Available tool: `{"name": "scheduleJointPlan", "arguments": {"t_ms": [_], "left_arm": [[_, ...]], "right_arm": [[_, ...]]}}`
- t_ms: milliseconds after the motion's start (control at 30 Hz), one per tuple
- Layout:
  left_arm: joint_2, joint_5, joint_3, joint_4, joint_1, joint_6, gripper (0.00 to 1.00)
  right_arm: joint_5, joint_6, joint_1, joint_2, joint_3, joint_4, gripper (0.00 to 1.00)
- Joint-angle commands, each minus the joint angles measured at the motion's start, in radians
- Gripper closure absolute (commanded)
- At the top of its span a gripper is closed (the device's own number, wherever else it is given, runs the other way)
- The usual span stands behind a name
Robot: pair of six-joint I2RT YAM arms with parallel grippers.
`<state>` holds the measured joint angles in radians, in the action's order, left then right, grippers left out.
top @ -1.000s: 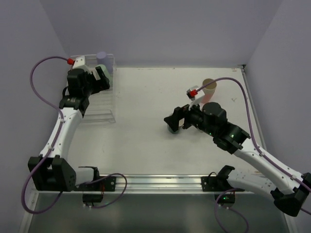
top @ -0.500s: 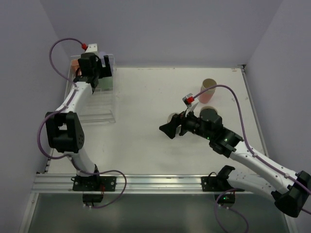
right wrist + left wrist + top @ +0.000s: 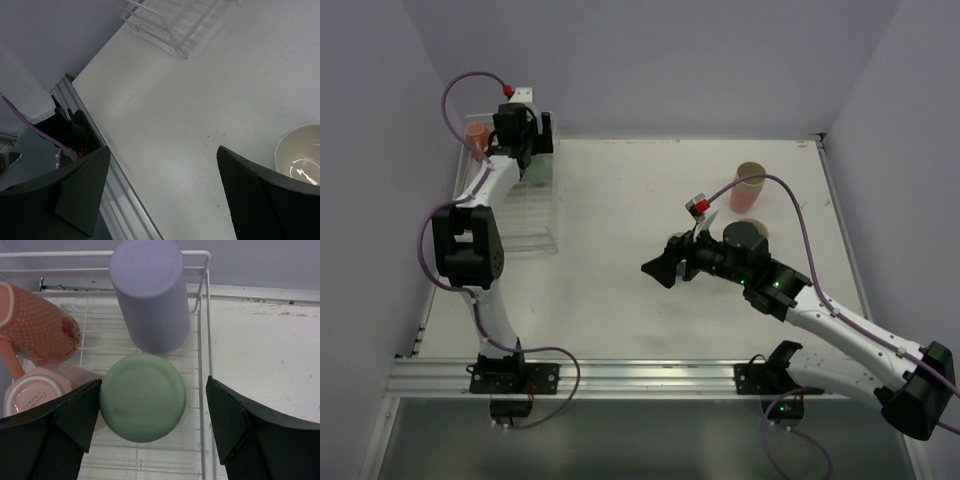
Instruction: Unload the cups from the dish rack
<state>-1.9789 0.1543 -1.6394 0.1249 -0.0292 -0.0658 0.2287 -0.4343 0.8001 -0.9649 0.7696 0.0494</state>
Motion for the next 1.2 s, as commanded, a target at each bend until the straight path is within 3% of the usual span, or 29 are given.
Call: {"name": "scheduleJointPlan", "arguments": {"t_ms": [0, 133, 267, 367, 500, 667, 833, 967, 1167], "left_arm": [[-0.027, 0.001, -0.051, -0.048, -0.009, 0.017, 0.10], [-0.031, 0.010, -0.039, -0.070, -0.009, 0.023, 0.22], [-0.012, 0.024, -0.023, -0.080, -0.009, 0.026, 0.44], [0.035, 0.031, -0.013, -0.082, -0.009, 0.014, 0.52], [0.156, 0.045, 0.033, -0.097, -0.009, -0.037, 0.58], [0.415, 0.001, 0.222, -0.221, -0.009, -0.169, 0.65], [0.683, -0.148, 0.444, -0.281, -0.009, -0.357, 0.68], [0.854, -0.359, 0.625, -0.349, -0.009, -0.520, 0.69], [1.089, -0.645, 0.875, -0.513, -0.009, -0.791, 0.69]], "right_arm": [[0.012, -0.004, 0.007, -0.006, 0.014, -0.039, 0.11], [0.018, -0.004, 0.007, -0.015, 0.033, -0.036, 0.11], [0.029, -0.014, 0.008, -0.028, 0.042, -0.037, 0.11], [0.032, -0.020, 0.013, -0.037, 0.054, -0.037, 0.11], [0.037, -0.035, 0.016, -0.075, 0.079, -0.043, 0.11], [0.018, -0.145, 0.019, -0.126, 0.120, -0.125, 0.11], [-0.017, -0.266, 0.019, -0.138, 0.148, -0.221, 0.11], [-0.089, -0.430, 0.019, -0.101, 0.076, -0.435, 0.10], [-0.111, -0.509, 0.021, -0.122, 0.039, -0.557, 0.12]]}}
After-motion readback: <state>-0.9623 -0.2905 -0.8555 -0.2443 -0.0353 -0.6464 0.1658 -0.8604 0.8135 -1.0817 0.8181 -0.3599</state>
